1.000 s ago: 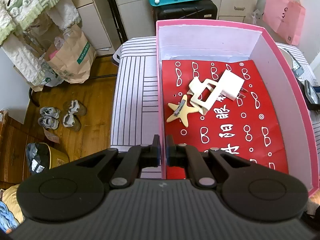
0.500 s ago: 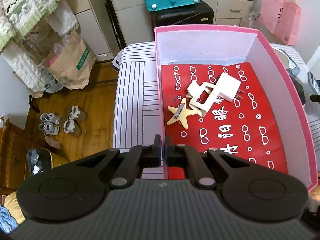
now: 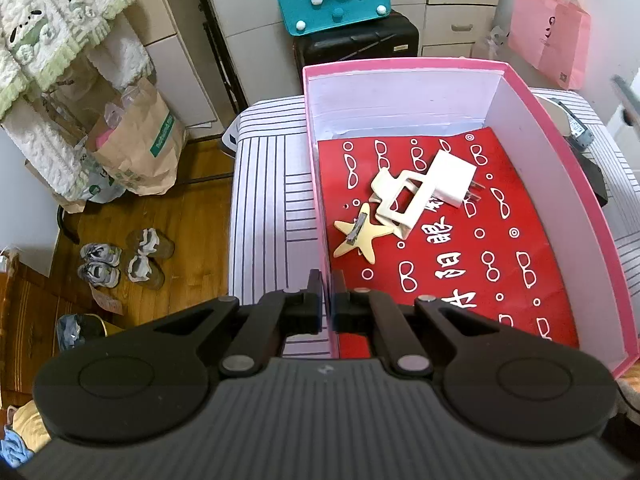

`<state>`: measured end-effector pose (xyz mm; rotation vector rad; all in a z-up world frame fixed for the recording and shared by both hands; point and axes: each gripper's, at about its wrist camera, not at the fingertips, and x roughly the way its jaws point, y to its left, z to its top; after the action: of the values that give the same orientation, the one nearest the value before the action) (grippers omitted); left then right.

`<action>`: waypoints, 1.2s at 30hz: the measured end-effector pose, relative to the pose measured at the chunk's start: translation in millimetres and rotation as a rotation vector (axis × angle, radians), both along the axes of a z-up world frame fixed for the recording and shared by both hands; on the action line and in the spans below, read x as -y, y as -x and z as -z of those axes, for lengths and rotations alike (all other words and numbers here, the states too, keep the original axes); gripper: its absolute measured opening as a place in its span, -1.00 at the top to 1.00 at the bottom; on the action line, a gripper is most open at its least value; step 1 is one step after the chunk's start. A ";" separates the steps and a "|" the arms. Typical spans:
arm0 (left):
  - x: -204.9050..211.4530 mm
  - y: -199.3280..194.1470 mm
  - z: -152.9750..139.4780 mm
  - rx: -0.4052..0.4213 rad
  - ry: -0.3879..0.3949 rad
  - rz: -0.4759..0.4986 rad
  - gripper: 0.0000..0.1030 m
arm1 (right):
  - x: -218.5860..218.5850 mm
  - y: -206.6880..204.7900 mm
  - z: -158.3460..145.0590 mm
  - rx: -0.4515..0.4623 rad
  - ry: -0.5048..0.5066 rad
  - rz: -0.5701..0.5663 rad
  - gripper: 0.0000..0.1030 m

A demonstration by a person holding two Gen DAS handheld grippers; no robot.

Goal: Organize rigid objects
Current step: 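Grasp the grey pocket wifi device with the right gripper, then lower the grey device into the pink box and release it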

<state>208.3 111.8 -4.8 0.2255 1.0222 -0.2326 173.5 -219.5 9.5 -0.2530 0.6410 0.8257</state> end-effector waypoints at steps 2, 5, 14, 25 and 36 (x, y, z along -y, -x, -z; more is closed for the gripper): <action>-1.7 -1.1 0.1 0.001 0.010 0.004 0.95 | -23.4 -4.8 -0.2 -0.010 0.024 -0.048 -0.30; -5.8 -1.9 0.5 -0.004 0.035 0.005 0.94 | -61.0 -14.2 6.9 -0.051 0.086 -0.125 -0.30; -13.1 0.4 3.0 0.022 0.082 0.000 0.94 | -150.9 -46.2 53.8 -0.244 0.285 -0.265 -0.30; -17.8 -2.3 4.3 0.017 0.112 0.007 0.92 | -215.0 -64.1 91.8 -0.374 0.451 -0.399 -0.30; -18.6 0.5 5.6 0.030 0.120 0.010 0.92 | -218.5 -83.7 97.5 -0.281 0.521 -0.297 -0.29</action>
<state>207.7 130.3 -10.4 0.1249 0.9737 -0.2983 257.2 -1.0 -87.9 -0.7260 1.0997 0.9773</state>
